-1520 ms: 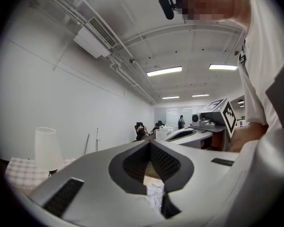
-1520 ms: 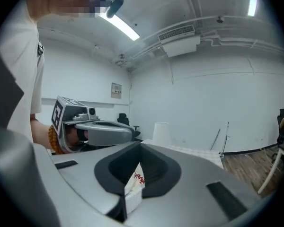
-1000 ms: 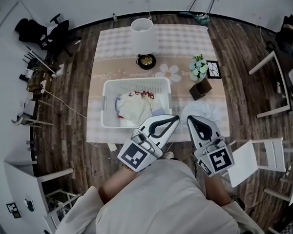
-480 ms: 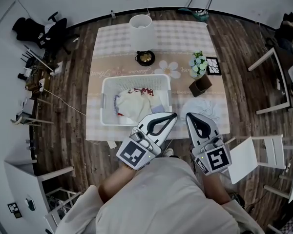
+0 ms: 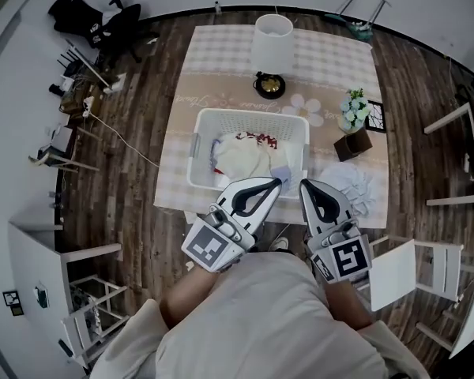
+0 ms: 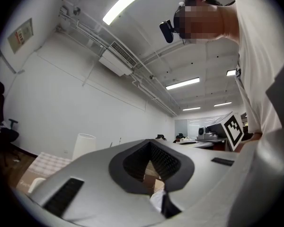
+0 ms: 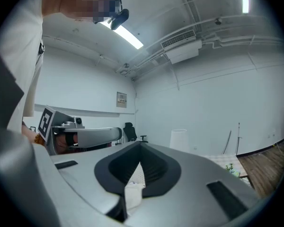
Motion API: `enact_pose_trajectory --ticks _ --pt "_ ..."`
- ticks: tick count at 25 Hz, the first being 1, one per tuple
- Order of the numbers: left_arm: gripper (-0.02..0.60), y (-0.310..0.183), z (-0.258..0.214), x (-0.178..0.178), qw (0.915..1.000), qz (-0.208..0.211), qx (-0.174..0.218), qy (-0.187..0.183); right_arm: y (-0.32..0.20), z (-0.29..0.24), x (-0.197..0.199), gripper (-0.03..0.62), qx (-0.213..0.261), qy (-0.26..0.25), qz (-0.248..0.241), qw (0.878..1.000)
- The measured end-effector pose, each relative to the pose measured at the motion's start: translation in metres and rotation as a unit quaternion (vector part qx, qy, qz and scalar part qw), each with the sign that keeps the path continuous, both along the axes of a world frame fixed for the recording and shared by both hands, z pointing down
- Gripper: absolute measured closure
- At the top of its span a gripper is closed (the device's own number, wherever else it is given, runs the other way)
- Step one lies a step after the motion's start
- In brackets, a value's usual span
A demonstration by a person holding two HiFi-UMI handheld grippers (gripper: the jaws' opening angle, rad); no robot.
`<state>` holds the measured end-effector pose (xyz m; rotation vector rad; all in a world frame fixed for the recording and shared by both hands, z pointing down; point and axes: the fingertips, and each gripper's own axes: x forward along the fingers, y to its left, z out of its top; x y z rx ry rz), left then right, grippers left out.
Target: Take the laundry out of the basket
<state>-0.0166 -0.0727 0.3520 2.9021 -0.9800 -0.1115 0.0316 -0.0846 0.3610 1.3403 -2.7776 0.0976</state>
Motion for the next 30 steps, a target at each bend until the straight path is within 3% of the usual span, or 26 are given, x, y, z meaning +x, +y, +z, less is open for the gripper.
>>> enact_pose_trajectory --ticks 10,16,21,24,26,29,30 --pt "0.555 0.004 0.001 -0.073 0.9973 -0.072 0.002 -0.014 0.000 -0.001 -0.076 0.574 0.008 -0.014 -0.060 0.998" --pt "0.555 0.001 0.015 -0.081 0.9977 -0.061 -0.012 -0.027 -0.001 0.010 -0.089 0.574 -0.007 -0.005 -0.080 0.997" --pt "0.555 -0.015 0.024 -0.083 0.9972 -0.040 -0.024 -0.058 -0.011 0.028 -0.093 0.576 -0.023 0.066 -0.100 0.993" --pt "0.538 -0.028 0.033 -0.082 0.9953 -0.022 -0.022 -0.092 -0.022 0.046 -0.090 0.571 -0.045 0.120 -0.103 0.986" --pt "0.519 -0.037 0.041 -0.079 0.9911 0.005 0.001 -0.133 -0.032 0.058 -0.089 0.569 -0.046 0.147 -0.114 0.982" --pt "0.491 -0.048 0.067 -0.076 0.9709 0.059 0.022 -0.231 -0.046 0.079 -0.090 0.545 -0.063 0.194 -0.138 0.969" --pt "0.489 -0.051 0.081 -0.077 0.9603 0.074 0.012 -0.269 -0.049 0.088 -0.090 0.487 -0.074 0.211 -0.151 0.963"
